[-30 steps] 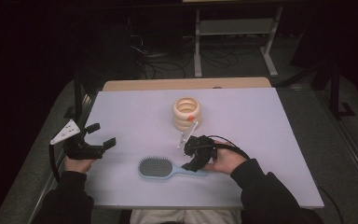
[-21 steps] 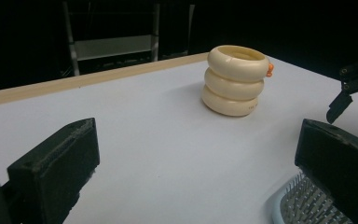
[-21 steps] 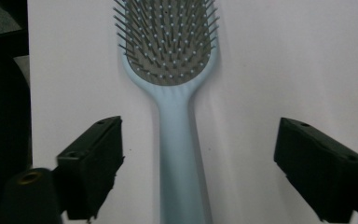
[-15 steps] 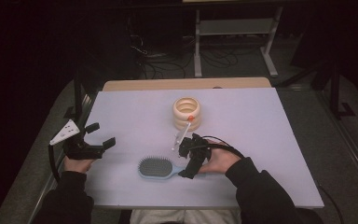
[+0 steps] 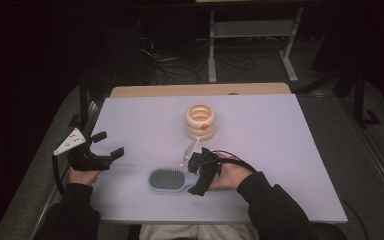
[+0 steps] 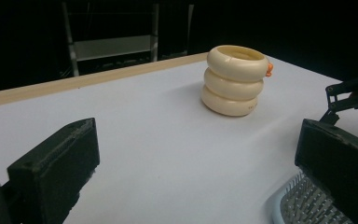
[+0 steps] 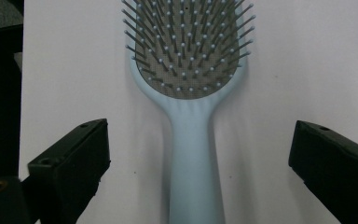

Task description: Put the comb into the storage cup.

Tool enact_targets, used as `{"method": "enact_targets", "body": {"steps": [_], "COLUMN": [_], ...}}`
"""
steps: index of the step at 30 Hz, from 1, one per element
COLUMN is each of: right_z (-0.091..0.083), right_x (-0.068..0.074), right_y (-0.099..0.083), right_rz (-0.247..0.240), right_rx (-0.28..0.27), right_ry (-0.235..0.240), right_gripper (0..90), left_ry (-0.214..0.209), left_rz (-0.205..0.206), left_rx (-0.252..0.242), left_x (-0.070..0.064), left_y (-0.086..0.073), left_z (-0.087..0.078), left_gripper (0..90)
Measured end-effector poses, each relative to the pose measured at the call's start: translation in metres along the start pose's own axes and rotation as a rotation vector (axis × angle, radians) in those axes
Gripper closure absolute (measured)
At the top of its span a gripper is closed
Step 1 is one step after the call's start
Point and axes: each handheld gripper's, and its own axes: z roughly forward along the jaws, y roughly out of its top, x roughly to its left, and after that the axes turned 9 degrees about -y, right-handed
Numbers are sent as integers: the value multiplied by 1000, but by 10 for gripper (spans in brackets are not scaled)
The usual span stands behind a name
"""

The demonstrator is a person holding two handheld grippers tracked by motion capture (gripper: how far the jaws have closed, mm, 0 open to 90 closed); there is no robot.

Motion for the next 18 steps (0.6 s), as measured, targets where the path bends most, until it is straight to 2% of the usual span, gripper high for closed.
{"method": "enact_targets", "body": {"steps": [3,6,13,18], "right_z": [3,4,10,13], "right_x": [1,2,2,4], "right_y": [0,-1,-3,-2], "right_rz": [-7,-10,-6,-9], "right_rx": [7,5,18,25], "right_ry": [5,9,11,14], "right_gripper": [66,130,202,322], "left_ry": [0,-1,0,-1], "left_rz": [1,1,-2,0], "left_rx": [0,-1,-3,-2], "left_x": [0,0,0,0], "left_y": [0,0,0,0], "left_z": [0,0,0,0], "left_gripper": [0,0,0,0]}}
